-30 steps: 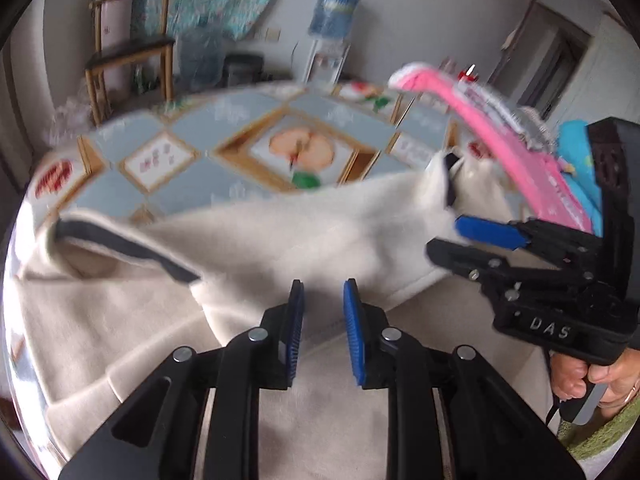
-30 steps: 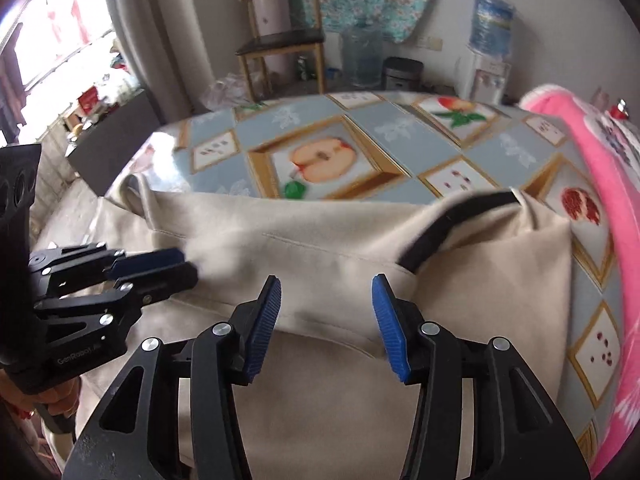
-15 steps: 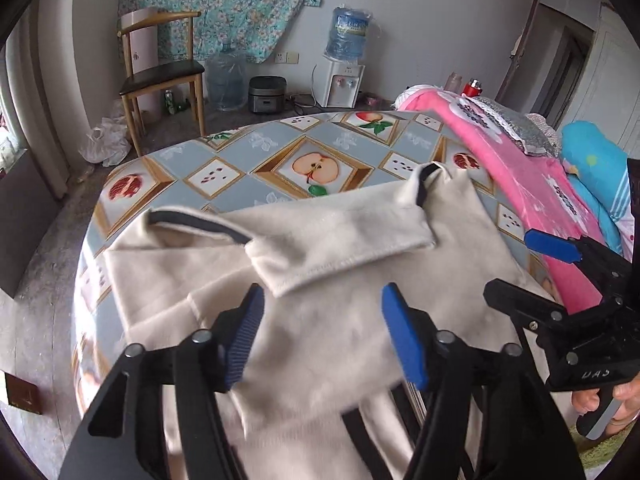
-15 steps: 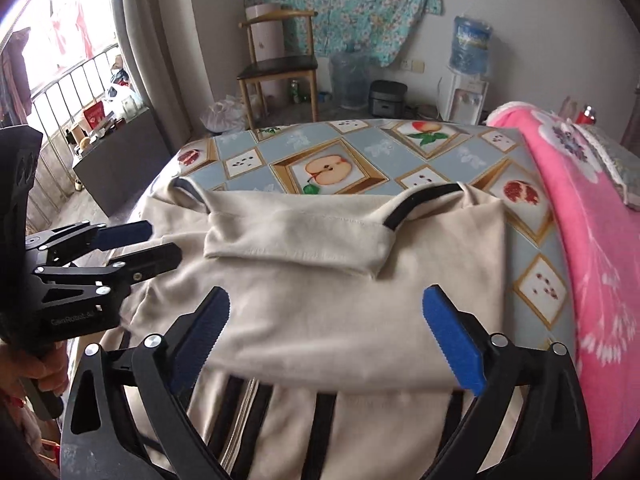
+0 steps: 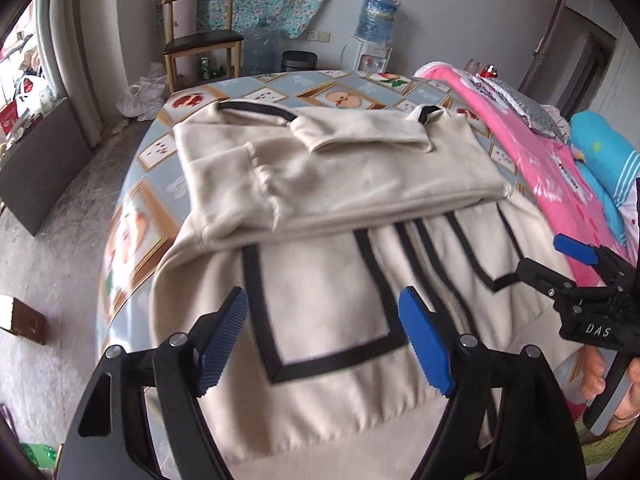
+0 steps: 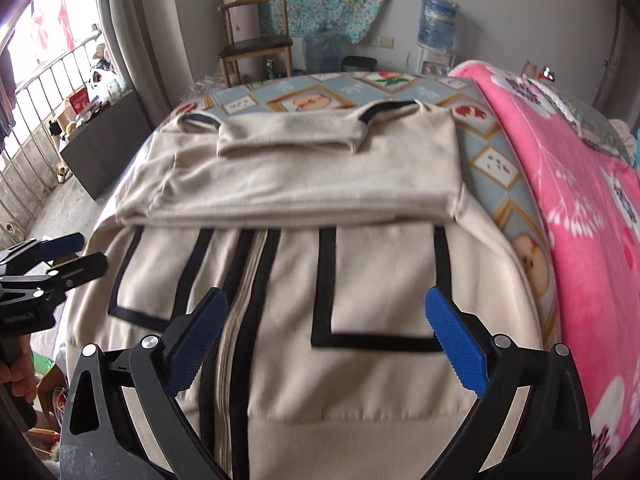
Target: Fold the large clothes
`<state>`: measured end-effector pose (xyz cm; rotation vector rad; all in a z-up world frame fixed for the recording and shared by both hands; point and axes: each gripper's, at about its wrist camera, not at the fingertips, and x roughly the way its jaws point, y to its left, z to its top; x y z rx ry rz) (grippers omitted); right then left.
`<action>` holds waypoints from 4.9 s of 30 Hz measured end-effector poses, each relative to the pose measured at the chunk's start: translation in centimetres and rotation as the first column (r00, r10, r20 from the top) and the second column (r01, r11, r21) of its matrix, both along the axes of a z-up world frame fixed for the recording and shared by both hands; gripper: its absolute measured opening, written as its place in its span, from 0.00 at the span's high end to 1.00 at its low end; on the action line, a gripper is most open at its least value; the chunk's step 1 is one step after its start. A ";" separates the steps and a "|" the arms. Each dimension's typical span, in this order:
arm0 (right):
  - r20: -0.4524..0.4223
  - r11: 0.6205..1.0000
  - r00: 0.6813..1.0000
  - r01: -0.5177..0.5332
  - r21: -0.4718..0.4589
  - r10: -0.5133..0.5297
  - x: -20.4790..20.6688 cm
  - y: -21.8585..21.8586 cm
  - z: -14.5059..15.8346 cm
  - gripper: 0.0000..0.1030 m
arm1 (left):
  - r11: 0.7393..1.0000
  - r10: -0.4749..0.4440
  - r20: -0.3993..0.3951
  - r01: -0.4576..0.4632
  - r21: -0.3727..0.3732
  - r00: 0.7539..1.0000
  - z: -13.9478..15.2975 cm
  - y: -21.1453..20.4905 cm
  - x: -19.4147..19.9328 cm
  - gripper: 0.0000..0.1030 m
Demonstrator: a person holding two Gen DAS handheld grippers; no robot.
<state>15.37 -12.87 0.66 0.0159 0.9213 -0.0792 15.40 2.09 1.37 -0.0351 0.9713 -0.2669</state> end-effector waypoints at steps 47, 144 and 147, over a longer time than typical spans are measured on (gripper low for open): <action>-0.106 0.999 0.993 -0.045 -0.009 0.044 -4.6 2.2 -3.9 0.07 | 0.973 0.085 -0.149 -0.115 -0.200 0.985 -8.0 9.0 -14.2 0.50; -0.104 0.954 0.963 0.263 0.141 -0.250 -13.1 -15.0 -3.8 0.60 | 0.954 0.006 -0.214 -0.069 -0.290 0.977 -7.3 6.4 -10.1 0.94; -0.118 0.947 0.957 0.281 0.156 -0.264 -13.4 -14.8 -3.9 0.63 | 0.958 -0.001 -0.211 -0.060 -0.281 0.978 -7.4 6.3 -10.0 0.94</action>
